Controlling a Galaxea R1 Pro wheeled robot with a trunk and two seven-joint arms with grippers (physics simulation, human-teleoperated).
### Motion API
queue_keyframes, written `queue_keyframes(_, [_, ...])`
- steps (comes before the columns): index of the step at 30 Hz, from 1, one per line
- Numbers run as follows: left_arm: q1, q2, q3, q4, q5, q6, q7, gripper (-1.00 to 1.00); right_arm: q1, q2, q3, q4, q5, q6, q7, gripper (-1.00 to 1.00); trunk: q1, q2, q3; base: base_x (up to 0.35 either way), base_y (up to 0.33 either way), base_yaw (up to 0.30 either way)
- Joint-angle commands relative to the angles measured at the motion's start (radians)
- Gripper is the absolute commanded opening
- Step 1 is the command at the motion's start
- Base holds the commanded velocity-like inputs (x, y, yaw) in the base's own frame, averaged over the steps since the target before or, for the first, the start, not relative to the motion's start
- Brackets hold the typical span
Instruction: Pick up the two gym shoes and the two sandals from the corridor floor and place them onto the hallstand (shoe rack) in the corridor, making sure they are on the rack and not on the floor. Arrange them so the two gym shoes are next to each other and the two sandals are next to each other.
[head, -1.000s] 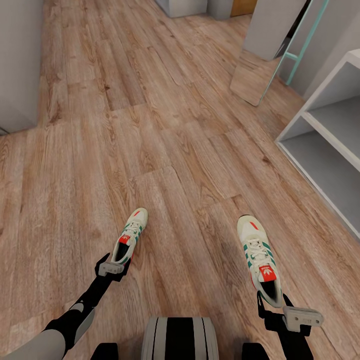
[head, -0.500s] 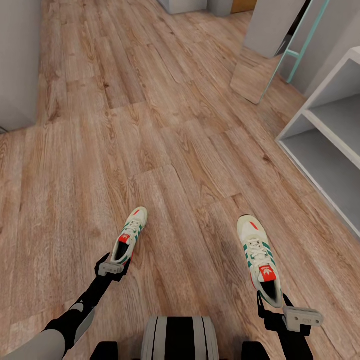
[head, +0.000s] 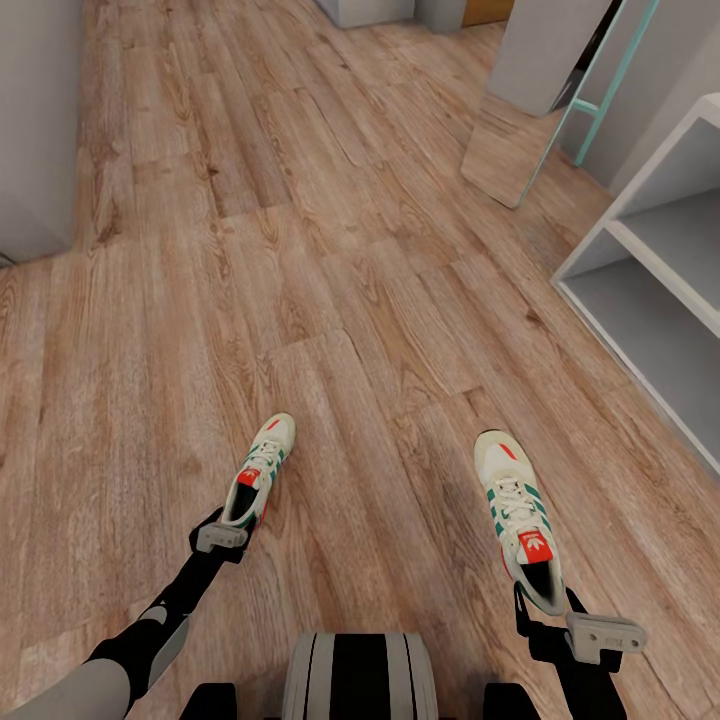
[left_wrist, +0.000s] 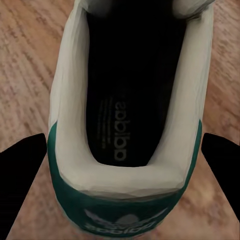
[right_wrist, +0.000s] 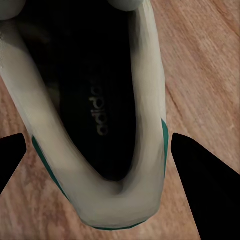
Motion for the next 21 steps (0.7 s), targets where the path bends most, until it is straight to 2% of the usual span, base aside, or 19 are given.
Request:
queue_keyframes(1, [0.000, 0.000, 0.001, 0.000, 0.000, 0.000, 0.001, -1.00, 0.000, 0.000, 0.000, 0.000, 0.000, 0.000, 0.000, -1.00, 0.000, 0.000, 0.000, 0.000, 0.000, 0.000])
queue_keyframes(21, [0.000, 0.000, 0.002, 0.001, 0.000, 0.000, 0.001, -1.00, 0.000, 0.000, -0.001, 0.000, 0.000, 0.000, 0.001, -1.00, 0.000, 0.000, 0.000, 0.000, 0.000, 0.000])
